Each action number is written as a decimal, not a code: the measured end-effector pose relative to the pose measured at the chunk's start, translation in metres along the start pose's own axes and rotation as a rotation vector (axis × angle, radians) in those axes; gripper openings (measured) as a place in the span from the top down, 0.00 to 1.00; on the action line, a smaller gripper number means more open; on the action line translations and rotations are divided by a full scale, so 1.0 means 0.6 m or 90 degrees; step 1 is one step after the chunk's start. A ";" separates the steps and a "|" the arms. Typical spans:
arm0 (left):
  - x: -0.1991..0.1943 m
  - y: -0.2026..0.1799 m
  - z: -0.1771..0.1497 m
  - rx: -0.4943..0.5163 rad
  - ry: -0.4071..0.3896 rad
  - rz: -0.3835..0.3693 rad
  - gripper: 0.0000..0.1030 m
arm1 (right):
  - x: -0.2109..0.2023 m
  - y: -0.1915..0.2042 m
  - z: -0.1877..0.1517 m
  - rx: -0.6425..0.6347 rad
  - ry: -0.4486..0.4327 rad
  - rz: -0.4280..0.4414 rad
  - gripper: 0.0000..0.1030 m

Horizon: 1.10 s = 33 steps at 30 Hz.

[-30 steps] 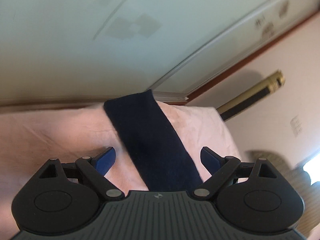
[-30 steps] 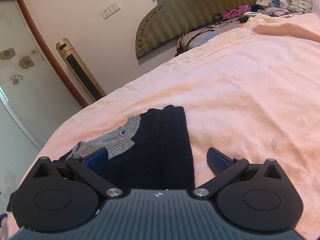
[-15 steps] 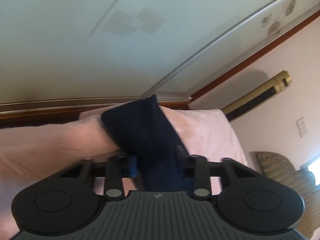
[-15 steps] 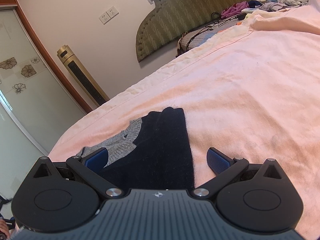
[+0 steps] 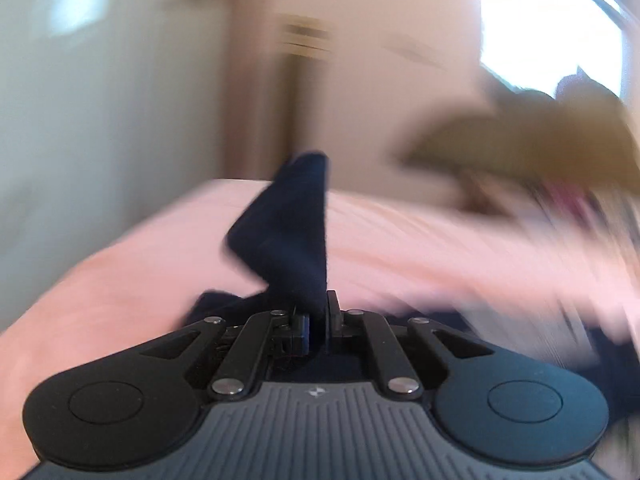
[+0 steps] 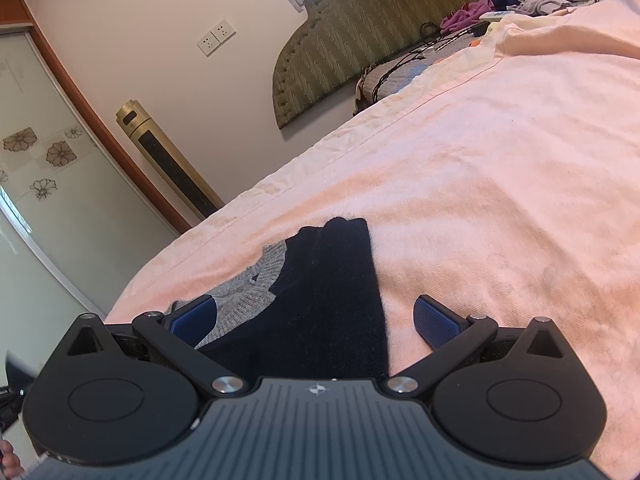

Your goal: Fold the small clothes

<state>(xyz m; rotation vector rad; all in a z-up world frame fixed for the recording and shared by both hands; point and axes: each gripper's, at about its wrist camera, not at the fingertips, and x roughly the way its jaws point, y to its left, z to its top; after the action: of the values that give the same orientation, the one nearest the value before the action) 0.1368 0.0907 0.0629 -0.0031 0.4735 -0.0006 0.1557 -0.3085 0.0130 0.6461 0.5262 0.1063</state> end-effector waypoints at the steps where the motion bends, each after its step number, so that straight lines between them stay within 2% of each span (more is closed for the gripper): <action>1: 0.004 -0.055 -0.013 0.063 0.017 -0.027 0.94 | 0.000 -0.001 0.000 0.001 0.000 0.001 0.00; 3: 0.015 -0.136 -0.044 0.152 0.056 -0.077 0.94 | 0.000 -0.001 0.000 0.004 -0.001 0.004 0.00; 4: 0.024 -0.165 -0.059 0.185 0.084 -0.090 0.94 | 0.000 -0.002 0.000 0.005 -0.001 0.005 0.00; 5: 0.028 -0.186 -0.072 0.213 0.098 -0.080 0.94 | 0.000 -0.003 0.000 0.006 -0.001 0.006 0.00; 7: 0.019 -0.206 -0.089 0.277 0.065 -0.051 0.92 | -0.001 -0.003 0.000 0.007 -0.001 0.008 0.00; 9: 0.000 -0.197 -0.088 0.279 0.057 -0.072 0.87 | -0.001 -0.004 0.000 0.008 -0.001 0.009 0.00; 11: -0.025 -0.174 -0.081 0.254 0.058 -0.095 0.85 | -0.001 -0.004 0.000 0.009 -0.001 0.010 0.00; 12: -0.030 -0.158 -0.079 0.233 0.057 -0.086 0.84 | -0.002 -0.004 0.001 0.009 -0.001 0.011 0.00; 14: -0.054 -0.121 -0.073 0.149 0.062 -0.074 0.83 | -0.004 -0.001 0.003 0.007 0.002 0.005 0.00; 17: -0.079 -0.073 -0.087 0.012 0.082 -0.111 0.82 | -0.037 0.029 0.010 -0.009 -0.029 -0.034 0.00; 18: -0.090 -0.062 -0.097 -0.017 0.088 -0.124 0.78 | -0.054 0.046 0.012 -0.012 -0.041 -0.006 0.00; 19: -0.095 -0.054 -0.108 -0.038 0.094 -0.129 0.67 | -0.064 0.065 0.013 -0.016 -0.036 0.035 0.00; 20: -0.099 -0.050 -0.117 -0.050 0.098 -0.125 0.60 | -0.067 0.089 0.013 -0.021 -0.015 0.072 0.00; 21: -0.101 -0.047 -0.125 -0.056 0.097 -0.118 0.42 | -0.061 0.112 0.012 -0.022 0.020 0.104 0.00; 22: -0.101 -0.046 -0.131 -0.061 0.090 -0.108 0.29 | -0.046 0.135 0.009 -0.017 0.069 0.133 0.00; 24: -0.101 -0.042 -0.134 -0.072 0.078 -0.098 0.26 | -0.002 0.169 -0.002 0.012 0.169 0.177 0.00; 26: -0.092 -0.040 -0.135 -0.081 0.087 -0.098 0.26 | 0.044 0.190 -0.017 0.044 0.233 0.190 0.00; 29: -0.080 -0.031 -0.139 -0.107 0.113 -0.090 0.26 | 0.101 0.210 -0.033 0.041 0.269 0.159 0.04; 30: -0.081 -0.026 -0.140 -0.115 0.111 -0.096 0.23 | 0.117 0.212 -0.038 0.052 0.283 0.146 0.10; 31: -0.082 -0.023 -0.142 -0.123 0.108 -0.103 0.18 | 0.129 0.215 -0.046 0.066 0.295 0.151 0.13; 33: -0.081 -0.019 -0.143 -0.132 0.106 -0.113 0.17 | 0.141 0.220 -0.058 0.074 0.310 0.160 0.16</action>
<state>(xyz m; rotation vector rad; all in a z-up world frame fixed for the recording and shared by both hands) 0.0547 0.0791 0.0087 -0.2502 0.6371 -0.1267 0.2201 -0.1625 0.0319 0.8031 0.9239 0.4804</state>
